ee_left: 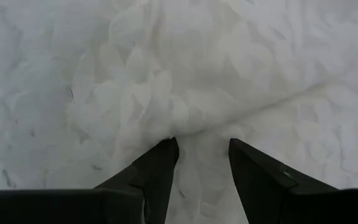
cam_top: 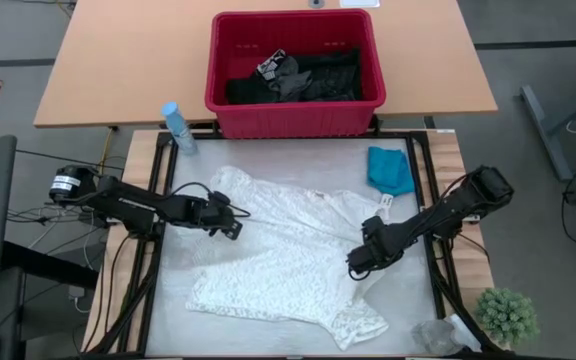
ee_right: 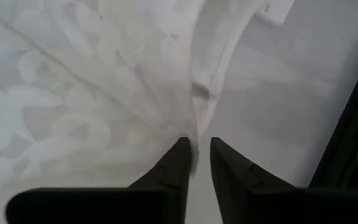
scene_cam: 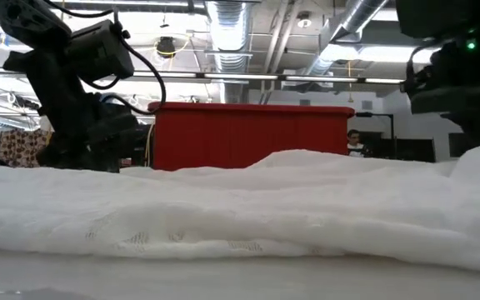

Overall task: Fold laundry
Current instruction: Fold the white shirt

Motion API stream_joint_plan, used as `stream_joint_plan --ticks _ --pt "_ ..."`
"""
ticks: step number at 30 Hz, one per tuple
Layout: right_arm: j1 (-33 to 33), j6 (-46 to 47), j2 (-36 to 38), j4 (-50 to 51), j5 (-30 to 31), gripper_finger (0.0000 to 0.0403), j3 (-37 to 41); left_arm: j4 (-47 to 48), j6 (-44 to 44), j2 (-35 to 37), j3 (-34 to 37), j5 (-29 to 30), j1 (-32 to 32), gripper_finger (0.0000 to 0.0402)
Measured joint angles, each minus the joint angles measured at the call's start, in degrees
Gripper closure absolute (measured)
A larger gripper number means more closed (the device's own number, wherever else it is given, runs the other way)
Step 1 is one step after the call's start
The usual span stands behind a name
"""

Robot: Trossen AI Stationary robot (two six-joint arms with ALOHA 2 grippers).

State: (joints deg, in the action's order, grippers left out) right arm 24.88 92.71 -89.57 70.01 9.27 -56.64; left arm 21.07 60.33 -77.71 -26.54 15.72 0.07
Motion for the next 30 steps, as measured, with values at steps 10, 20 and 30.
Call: stream_joint_plan --ticks 10,20,30 --pt "0.55 -3.05 7.57 8.54 8.64 0.0222 -4.91 6.23 0.40 0.04 -0.70 1.23 1.54 0.0246" --pt "-19.35 -24.58 18.83 5.91 18.14 0.0187 -4.99 6.40 -0.81 0.28 -0.75 1.09 1.45 0.0246" --pt "-40.99 -57.56 7.99 -22.79 9.58 0.0187 -5.01 6.39 -1.57 0.26 -1.29 0.64 1.45 0.0246"
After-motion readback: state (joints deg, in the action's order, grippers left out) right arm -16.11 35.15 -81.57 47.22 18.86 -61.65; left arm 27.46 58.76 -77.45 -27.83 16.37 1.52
